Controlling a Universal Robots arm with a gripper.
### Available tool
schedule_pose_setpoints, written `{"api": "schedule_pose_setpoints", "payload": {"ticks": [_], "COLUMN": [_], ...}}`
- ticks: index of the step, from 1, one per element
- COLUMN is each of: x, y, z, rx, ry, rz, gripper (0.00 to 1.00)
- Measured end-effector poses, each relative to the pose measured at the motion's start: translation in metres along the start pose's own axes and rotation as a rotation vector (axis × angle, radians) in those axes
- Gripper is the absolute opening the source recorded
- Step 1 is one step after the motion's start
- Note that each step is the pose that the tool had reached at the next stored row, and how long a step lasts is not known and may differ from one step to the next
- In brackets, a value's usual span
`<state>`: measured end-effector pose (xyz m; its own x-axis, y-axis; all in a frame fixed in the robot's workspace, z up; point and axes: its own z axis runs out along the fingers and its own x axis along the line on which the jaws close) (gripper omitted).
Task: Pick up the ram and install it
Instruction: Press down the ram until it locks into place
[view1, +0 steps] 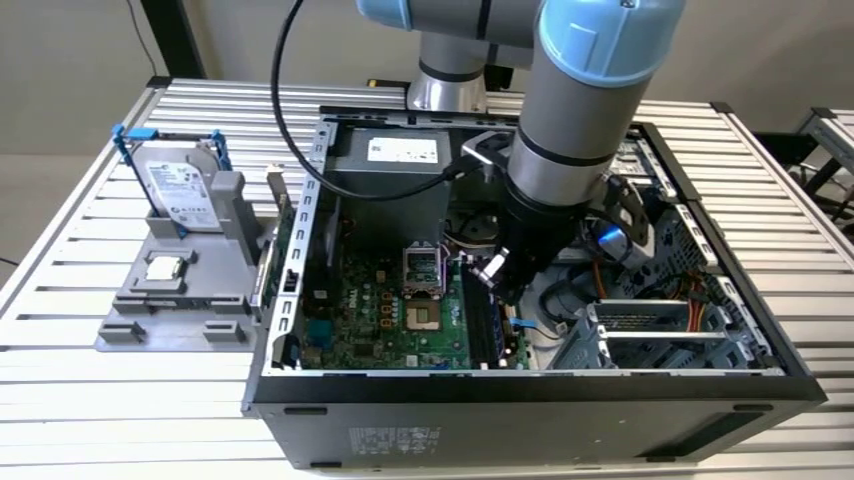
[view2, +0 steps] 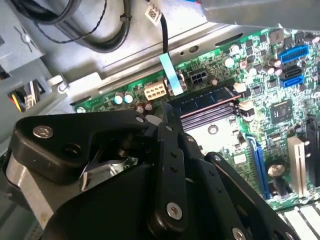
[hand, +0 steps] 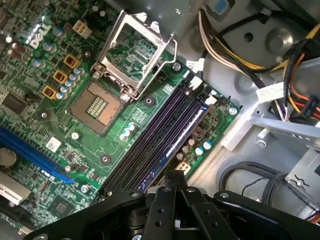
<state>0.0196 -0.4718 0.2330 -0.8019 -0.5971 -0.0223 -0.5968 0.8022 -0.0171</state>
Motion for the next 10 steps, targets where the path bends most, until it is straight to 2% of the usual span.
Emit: {"api": "schedule_pose_setpoints", "payload": {"ticks": [3, 10], "x": [0.0011, 0.0011], "y": [0.0006, 0.0007], "z": [0.0000, 0.0000], "rx": [-0.0002, -0.0028], "ry": [-0.0001, -0.0022], "rz": [-0.007, -0.125], "gripper": [0.00, 0.00]}}
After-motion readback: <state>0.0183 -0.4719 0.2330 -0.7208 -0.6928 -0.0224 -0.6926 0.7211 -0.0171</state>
